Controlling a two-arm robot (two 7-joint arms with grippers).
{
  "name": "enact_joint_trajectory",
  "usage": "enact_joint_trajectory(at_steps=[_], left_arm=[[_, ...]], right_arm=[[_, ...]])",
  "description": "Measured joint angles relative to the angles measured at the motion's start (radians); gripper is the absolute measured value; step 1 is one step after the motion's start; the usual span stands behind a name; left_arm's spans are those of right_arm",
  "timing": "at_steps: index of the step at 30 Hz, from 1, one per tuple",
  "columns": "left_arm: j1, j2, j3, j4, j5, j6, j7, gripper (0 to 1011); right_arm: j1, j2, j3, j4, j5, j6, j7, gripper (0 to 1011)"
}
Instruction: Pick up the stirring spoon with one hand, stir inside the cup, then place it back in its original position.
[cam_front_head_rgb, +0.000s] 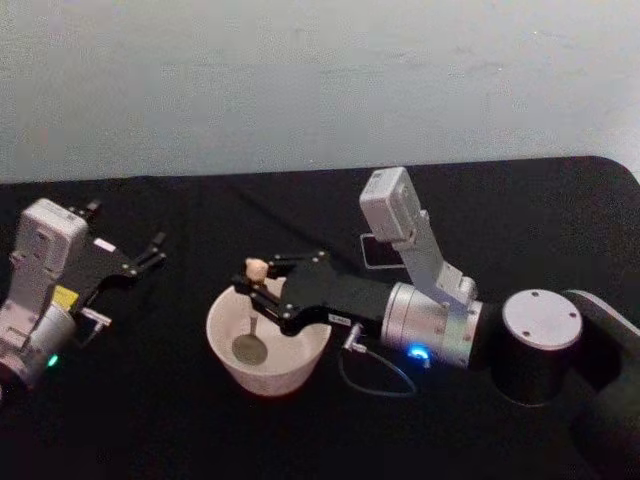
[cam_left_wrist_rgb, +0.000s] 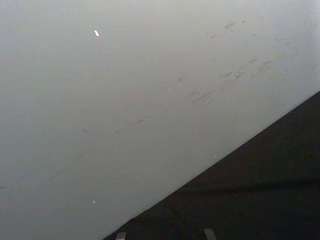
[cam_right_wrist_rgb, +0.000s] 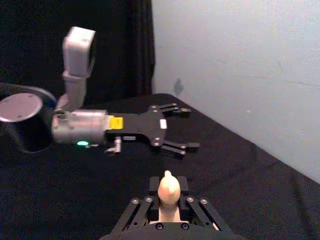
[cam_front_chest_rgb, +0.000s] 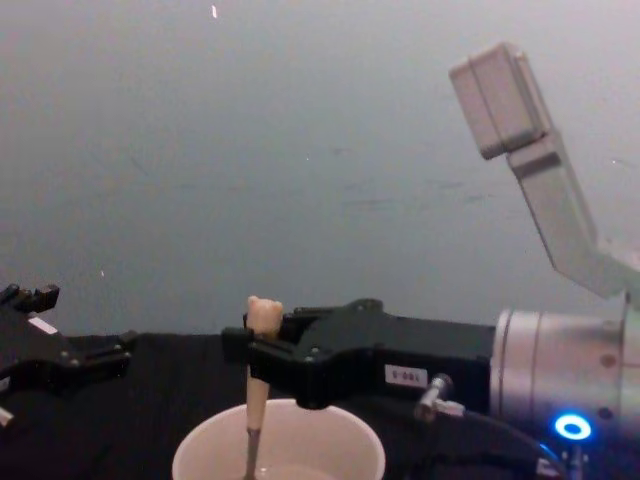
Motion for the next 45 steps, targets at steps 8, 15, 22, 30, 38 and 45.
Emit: enact_joint_trajectory(at_steps=[8, 15, 22, 30, 38, 45], left_arm=[[0.000, 0.000, 0.000, 0.000, 0.000, 0.000, 0.000, 1001], [0.000, 0.000, 0.000, 0.000, 0.000, 0.000, 0.000, 1001], [0.000, 0.000, 0.000, 0.000, 0.000, 0.000, 0.000, 1001], [0.000, 0.000, 0.000, 0.000, 0.000, 0.000, 0.000, 1001], [0.000, 0.000, 0.000, 0.000, 0.000, 0.000, 0.000, 1001], [0.000, 0.000, 0.000, 0.000, 0.000, 0.000, 0.000, 1001]], right_arm=[[0.024, -0.036, 0.022, 0.057, -0.016, 0.000, -0.046, 211], [0.023, -0.040, 0.048, 0.071, -0.024, 0.001, -0.071, 210], [0.011, -0.012, 0.069, 0.058, -0.029, 0.001, -0.062, 210], [-0.023, 0.044, 0.082, -0.002, -0.019, -0.001, -0.018, 211], [-0.054, 0.076, 0.070, -0.055, 0.004, 0.003, 0.014, 210], [-0.060, 0.069, 0.048, -0.073, 0.012, 0.009, 0.018, 211]])
